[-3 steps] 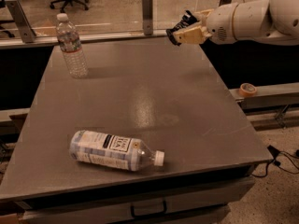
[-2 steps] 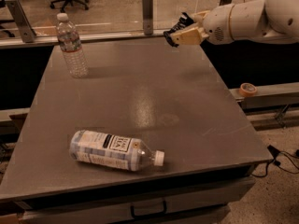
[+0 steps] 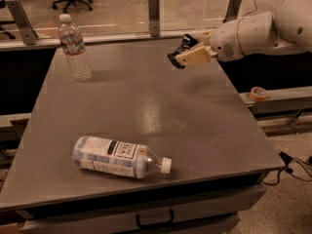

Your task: Move rxbar blueberry near blue plastic bottle

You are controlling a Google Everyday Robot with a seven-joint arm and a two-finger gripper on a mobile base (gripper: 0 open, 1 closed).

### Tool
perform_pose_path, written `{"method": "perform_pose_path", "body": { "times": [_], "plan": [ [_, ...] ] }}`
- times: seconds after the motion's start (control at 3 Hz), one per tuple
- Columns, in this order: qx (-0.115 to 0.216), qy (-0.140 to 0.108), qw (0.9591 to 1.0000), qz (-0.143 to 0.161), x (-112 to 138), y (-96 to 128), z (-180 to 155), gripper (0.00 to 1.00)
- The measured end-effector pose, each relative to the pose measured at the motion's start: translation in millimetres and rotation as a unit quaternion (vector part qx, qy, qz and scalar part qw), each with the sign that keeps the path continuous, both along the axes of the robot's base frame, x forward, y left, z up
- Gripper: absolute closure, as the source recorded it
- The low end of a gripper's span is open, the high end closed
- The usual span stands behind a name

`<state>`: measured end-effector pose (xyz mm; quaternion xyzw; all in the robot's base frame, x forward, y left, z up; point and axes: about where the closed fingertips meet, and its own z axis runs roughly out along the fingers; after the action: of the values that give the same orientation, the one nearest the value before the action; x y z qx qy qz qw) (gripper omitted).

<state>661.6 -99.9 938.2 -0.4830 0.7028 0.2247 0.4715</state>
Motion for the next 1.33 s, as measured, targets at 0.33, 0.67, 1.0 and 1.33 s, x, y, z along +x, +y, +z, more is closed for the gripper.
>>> {"method": "perform_pose_path", "body": {
  "times": [0.33, 0.67, 1.0, 1.33],
  "plan": [
    [-0.008, 0.031, 0.9993, 0.022, -26, 4, -12, 1.0],
    [-0.013, 0.084, 0.9948, 0.057, -59, 18, -39, 1.0],
    [-0.018, 0.118, 0.9899, 0.076, -79, 25, -58, 1.0],
    [-0.019, 0.154, 0.9836, 0.091, -111, 30, -69, 1.0]
  ]
}}
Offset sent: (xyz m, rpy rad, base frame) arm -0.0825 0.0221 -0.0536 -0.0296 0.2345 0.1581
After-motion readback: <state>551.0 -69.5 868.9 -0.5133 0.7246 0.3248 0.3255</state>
